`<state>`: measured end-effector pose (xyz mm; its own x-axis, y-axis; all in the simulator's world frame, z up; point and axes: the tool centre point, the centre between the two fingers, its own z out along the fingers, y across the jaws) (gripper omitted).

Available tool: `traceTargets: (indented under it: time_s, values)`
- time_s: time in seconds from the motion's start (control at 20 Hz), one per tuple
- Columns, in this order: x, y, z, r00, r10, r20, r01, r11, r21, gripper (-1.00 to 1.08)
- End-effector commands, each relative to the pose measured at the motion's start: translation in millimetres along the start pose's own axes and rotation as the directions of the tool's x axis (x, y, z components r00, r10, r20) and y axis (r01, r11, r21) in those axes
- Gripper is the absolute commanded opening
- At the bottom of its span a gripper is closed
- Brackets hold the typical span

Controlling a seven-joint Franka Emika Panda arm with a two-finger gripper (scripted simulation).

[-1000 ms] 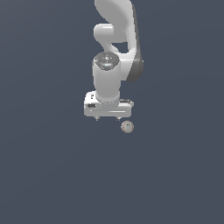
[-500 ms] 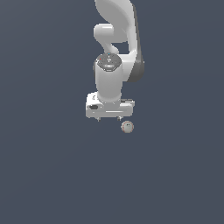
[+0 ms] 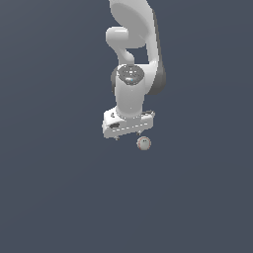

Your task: Pick up the object and move it to a goal position.

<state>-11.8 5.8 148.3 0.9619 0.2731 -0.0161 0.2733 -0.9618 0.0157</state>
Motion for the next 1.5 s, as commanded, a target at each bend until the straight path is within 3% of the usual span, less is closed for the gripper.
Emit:
traceTargets:
  time_s: [0.0,0.25,0.5,1.15,1.45]
  values:
    - [0,-7,5,0.997,-0.080,0.000,0.080,0.997,0.000,1.00]
    - [1,-22,14,0.970,-0.243,-0.001,0.243,0.970,-0.001,1.00]
    - [1,-37,23,0.916,-0.400,-0.004,0.400,0.916,0.000,1.00]
    - [-1,-74,43,0.691,-0.723,-0.016,0.723,0.691,-0.002,1.00]
    - [-2,-84,47,0.614,-0.789,-0.020,0.789,0.614,-0.003,1.00]
